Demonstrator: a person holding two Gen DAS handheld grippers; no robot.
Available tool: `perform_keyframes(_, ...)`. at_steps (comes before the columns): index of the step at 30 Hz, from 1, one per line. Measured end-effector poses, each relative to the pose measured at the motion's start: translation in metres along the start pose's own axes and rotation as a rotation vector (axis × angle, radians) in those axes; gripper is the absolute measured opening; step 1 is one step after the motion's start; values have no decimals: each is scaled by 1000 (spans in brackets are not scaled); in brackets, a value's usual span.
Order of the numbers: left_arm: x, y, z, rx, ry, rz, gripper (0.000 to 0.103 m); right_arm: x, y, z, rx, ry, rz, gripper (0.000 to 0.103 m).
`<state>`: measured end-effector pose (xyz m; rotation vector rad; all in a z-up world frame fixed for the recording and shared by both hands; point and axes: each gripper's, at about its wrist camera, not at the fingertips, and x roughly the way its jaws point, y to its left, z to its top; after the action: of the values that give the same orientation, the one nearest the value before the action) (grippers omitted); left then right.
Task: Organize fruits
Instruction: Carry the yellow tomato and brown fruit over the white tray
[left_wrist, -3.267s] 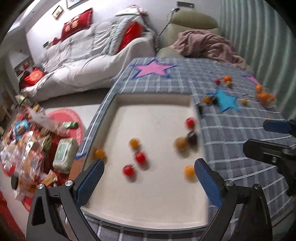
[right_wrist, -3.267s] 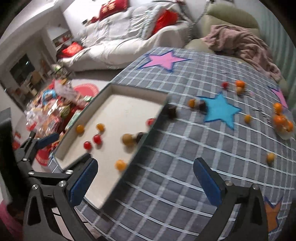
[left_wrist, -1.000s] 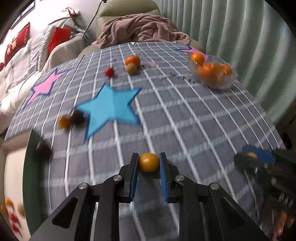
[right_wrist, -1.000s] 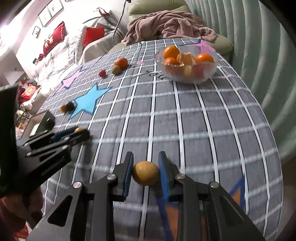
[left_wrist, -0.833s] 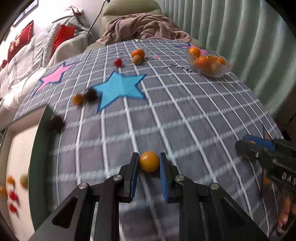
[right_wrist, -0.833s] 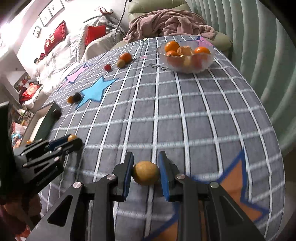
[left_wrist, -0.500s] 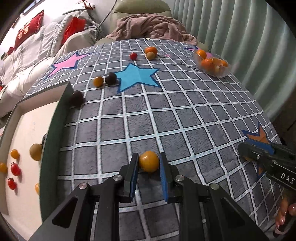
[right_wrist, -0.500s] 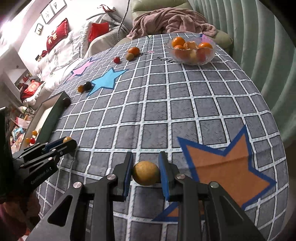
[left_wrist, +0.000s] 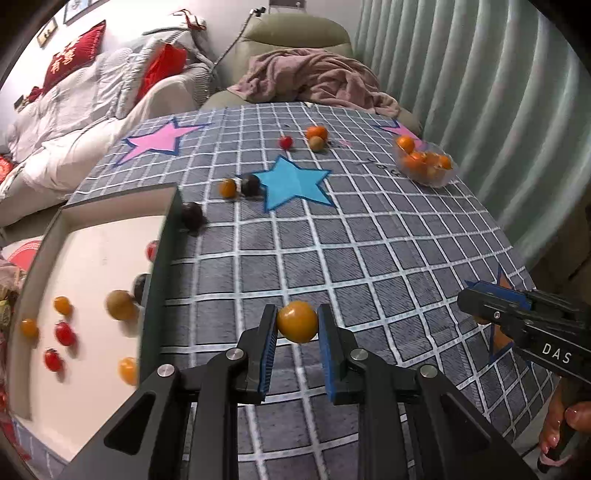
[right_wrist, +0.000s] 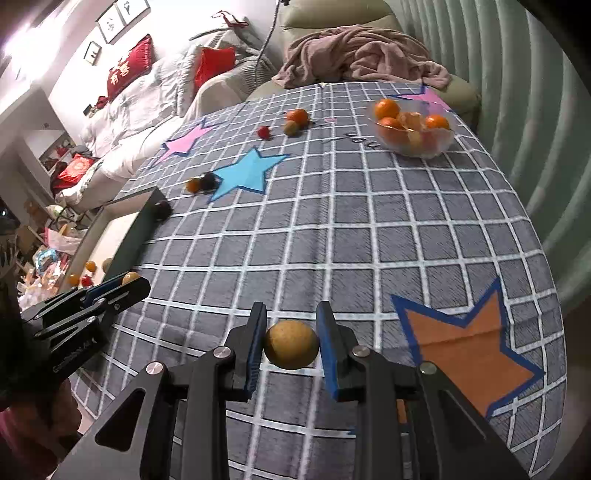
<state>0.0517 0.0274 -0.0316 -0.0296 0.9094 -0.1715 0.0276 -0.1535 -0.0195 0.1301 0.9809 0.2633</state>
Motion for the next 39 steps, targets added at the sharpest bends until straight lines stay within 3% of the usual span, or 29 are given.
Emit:
perform_keyframes(10,-26,48,6,-74,-27,79,23,2,61,27,-93,14,78,31)
perform_keyframes(24,-45,137,15,-179,-77,184,23,39,162,58,-227,78,184,30)
perform_keyframes(33,-26,181,26,-199,-46,268,23,83,209,83,-235,149,249,30)
perform_keyframes(39,-6,193,33,-186,-20,305,23,110,230,95,-245,177,246,30)
